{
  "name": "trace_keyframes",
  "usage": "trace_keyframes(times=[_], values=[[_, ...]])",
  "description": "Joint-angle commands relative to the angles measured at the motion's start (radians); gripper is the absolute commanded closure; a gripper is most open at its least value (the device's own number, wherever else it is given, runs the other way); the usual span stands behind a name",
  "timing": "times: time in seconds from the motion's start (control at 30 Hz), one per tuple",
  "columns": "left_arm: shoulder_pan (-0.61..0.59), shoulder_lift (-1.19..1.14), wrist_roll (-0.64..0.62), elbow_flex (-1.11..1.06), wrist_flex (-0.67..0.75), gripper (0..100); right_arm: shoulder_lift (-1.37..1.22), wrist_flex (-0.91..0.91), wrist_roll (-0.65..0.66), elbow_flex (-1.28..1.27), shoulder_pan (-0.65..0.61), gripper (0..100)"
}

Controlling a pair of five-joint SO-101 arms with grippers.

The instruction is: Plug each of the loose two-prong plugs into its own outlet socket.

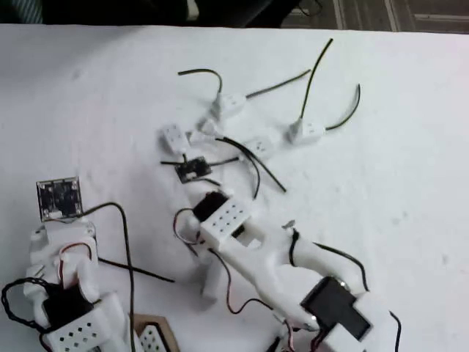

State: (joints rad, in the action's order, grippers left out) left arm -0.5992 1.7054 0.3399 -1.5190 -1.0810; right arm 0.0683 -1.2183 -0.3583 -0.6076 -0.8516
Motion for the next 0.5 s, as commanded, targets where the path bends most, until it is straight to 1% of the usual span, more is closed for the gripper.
trace_keyframes(times=[0.0, 0.23, 0.33, 0.47], values=[[-0.005, 0.007, 0.008, 0.006, 0.018, 90, 0.005, 0.005, -0.011, 0.026, -0.010, 80.4], [-0.005, 0.007, 0.008, 0.006, 0.018, 90, 0.042, 0.008, -0.011, 0.092, -0.010, 80.5], [-0.005, 0.007, 0.008, 0.006, 0.018, 90, 0.004, 0.027, -0.012, 0.087, 0.001, 80.5], [-0.005, 0.007, 0.008, 0.006, 0.018, 90, -0.093, 0.028, -0.009, 0.087, 0.050, 80.5]])
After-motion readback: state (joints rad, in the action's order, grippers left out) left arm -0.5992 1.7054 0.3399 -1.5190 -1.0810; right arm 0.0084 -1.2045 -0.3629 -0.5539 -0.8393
